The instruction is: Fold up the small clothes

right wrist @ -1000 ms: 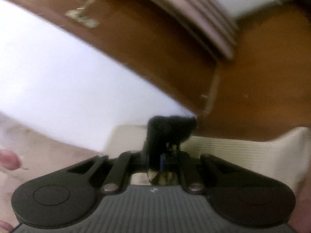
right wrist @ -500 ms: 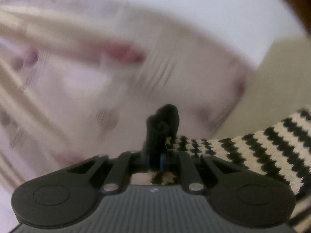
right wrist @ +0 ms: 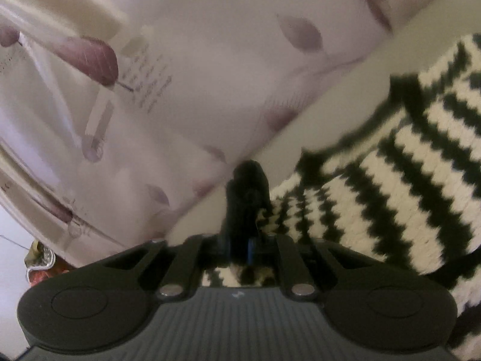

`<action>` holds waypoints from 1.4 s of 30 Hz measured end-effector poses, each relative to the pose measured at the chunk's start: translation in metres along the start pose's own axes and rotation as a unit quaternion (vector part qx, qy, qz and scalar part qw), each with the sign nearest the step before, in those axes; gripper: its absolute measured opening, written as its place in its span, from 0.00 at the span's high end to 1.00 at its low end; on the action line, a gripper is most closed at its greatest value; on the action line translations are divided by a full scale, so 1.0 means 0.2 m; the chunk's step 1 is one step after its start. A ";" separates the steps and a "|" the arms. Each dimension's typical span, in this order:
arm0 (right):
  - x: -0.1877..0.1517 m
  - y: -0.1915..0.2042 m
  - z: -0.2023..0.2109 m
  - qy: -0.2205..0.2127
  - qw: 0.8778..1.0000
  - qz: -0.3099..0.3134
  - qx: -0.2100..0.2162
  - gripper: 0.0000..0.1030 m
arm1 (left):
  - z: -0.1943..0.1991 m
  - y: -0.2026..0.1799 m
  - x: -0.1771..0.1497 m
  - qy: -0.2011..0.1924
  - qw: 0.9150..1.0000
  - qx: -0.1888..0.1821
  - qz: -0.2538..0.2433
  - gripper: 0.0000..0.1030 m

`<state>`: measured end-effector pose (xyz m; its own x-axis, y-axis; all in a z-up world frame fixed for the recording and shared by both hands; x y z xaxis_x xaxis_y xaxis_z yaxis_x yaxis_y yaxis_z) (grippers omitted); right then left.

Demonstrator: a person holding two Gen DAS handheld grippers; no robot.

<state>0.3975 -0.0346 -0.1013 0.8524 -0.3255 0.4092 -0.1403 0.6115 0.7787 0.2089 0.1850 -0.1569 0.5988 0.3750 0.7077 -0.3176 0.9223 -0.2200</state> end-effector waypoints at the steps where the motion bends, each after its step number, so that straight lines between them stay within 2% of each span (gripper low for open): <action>1: 0.00 0.00 -0.01 0.002 1.000 0.002 -0.001 0.91 | 0.00 0.00 0.00 -0.001 1.000 -0.002 0.002 0.00; 7: 0.00 0.03 -0.10 0.010 1.000 0.026 0.001 0.90 | 0.01 0.00 0.00 -0.004 1.000 -0.004 0.009 0.00; 10: -0.05 0.03 -0.16 0.032 0.999 0.034 0.011 0.88 | 0.01 0.00 0.00 -0.005 1.000 -0.005 0.011 0.00; 12: -0.10 0.02 -0.21 0.051 0.998 0.045 0.000 0.88 | 0.01 -0.01 -0.01 -0.006 1.000 -0.007 0.013 0.00; 14: -0.13 0.02 -0.25 0.069 0.996 0.053 0.003 0.81 | 0.01 -0.01 -0.01 -0.006 1.000 -0.005 0.012 0.00; 16: -0.16 0.02 -0.27 0.082 0.995 0.065 0.000 0.61 | 0.01 -0.01 0.00 -0.005 1.000 -0.005 0.012 0.00; 19: -0.17 0.03 -0.22 0.082 0.995 0.047 0.036 0.46 | 0.01 -0.01 0.00 -0.005 1.000 -0.005 0.012 0.00; 21: -0.16 0.04 -0.12 0.067 0.994 0.027 0.081 0.36 | 0.01 -0.01 0.00 -0.005 1.000 -0.005 0.012 0.00; 23: -0.15 0.06 0.00 0.055 0.993 0.020 0.105 0.35 | 0.01 -0.01 0.00 -0.005 1.000 -0.004 0.013 0.00; 26: -0.22 0.07 0.18 0.058 0.992 0.050 0.105 0.34 | 0.01 -0.01 0.00 -0.005 1.000 -0.005 0.014 0.00; 28: -0.31 0.06 0.31 0.060 0.991 0.094 0.071 0.34 | 0.02 0.00 0.00 -0.005 1.000 -0.006 0.019 0.00; 30: -0.40 0.03 0.42 0.064 0.985 0.162 -0.002 0.34 | 0.05 0.04 0.01 -0.010 0.999 -0.010 0.033 0.02; 31: -0.45 0.01 0.46 0.065 0.977 0.196 -0.045 0.34 | 0.08 0.06 0.01 -0.014 0.999 -0.009 0.043 0.02; 33: -0.53 -0.05 0.54 0.066 0.952 0.269 -0.130 0.35 | 0.14 0.13 0.01 -0.029 0.998 0.000 0.059 0.02; 35: -0.58 -0.10 0.60 0.062 0.933 0.309 -0.173 0.34 | 0.23 0.23 0.03 -0.045 0.996 0.008 0.082 0.01; 36: -0.59 -0.14 0.62 0.063 0.928 0.318 -0.182 0.35 | 0.26 0.28 0.03 -0.049 0.994 0.009 0.095 0.01; 38: -0.61 -0.21 0.64 0.069 0.929 0.309 -0.190 0.34 | 0.32 0.42 0.05 -0.049 0.991 0.009 0.123 0.01; 40: -0.61 -0.27 0.65 0.069 0.939 0.281 -0.183 0.34 | 0.36 0.57 0.06 -0.036 0.987 0.000 0.156 0.01; 42: -0.60 -0.30 0.67 0.060 0.947 0.264 -0.175 0.35 | 0.37 0.72 0.06 -0.018 0.980 -0.009 0.200 0.01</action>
<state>0.2355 -0.1282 -0.1338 0.7640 0.1640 0.6240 -0.4055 0.8743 0.2668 0.1159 0.3155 -0.1290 0.4034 0.7030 0.5857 -0.5074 0.7045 -0.4961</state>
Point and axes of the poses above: each gripper's, at about its wrist camera, not at the fingertips, and z roughly against the way its jaws point, y to its left, x to its top, the point moved 8 cm from there along -z, roughly the way its jaws point, and after that the axes turned 11 degrees about y, right-handed, at the moved point
